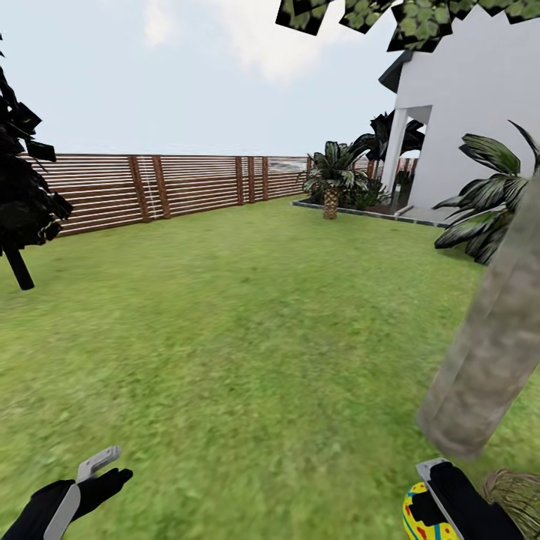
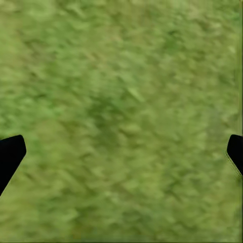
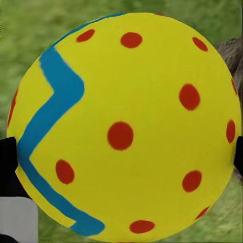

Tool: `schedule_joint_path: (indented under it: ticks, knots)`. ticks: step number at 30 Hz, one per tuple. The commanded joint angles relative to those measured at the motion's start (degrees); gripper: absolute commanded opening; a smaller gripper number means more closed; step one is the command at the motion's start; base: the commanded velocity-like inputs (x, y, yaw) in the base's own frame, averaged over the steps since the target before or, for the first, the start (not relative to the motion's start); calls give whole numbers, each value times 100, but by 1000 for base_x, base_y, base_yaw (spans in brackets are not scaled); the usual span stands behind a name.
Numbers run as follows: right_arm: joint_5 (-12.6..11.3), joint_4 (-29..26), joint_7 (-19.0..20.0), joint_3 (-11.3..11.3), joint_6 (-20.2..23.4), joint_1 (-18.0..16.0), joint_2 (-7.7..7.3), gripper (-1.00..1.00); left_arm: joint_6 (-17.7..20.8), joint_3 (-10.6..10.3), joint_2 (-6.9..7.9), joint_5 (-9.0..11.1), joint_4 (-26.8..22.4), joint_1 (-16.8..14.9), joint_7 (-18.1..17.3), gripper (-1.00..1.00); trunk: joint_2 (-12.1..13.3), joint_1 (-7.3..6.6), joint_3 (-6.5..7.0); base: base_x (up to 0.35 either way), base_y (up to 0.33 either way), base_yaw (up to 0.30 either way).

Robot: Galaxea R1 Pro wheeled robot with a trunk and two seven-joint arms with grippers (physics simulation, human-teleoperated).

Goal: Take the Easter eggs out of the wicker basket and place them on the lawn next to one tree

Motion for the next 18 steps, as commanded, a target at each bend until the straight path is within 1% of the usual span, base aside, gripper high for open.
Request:
schedule_joint_path:
  ticks: [1, 7, 9, 18]
  knots:
    - [60, -21, 51, 14, 27, -3, -6, -100, 36, 22, -3, 5, -6, -3, -22, 100, -3, 3, -6, 347, 0, 0]
    - [53, -45, 76, 10, 27, -3, -5, -100, 33, 33, -3, 5, -6, -3, -21, 100, -3, 3, -6, 346, 9, 0]
    - [53, -45, 77, 14, 27, -3, -5, -100, 32, 39, -3, 7, -6, -3, -21, 100, -3, 3, -6, 279, 195, -63]
    - [53, -43, 86, 10, 27, -3, -5, -100, 19, 49, -2, 9, -6, -3, -21, 100, -3, 3, -6, 235, 272, -277]
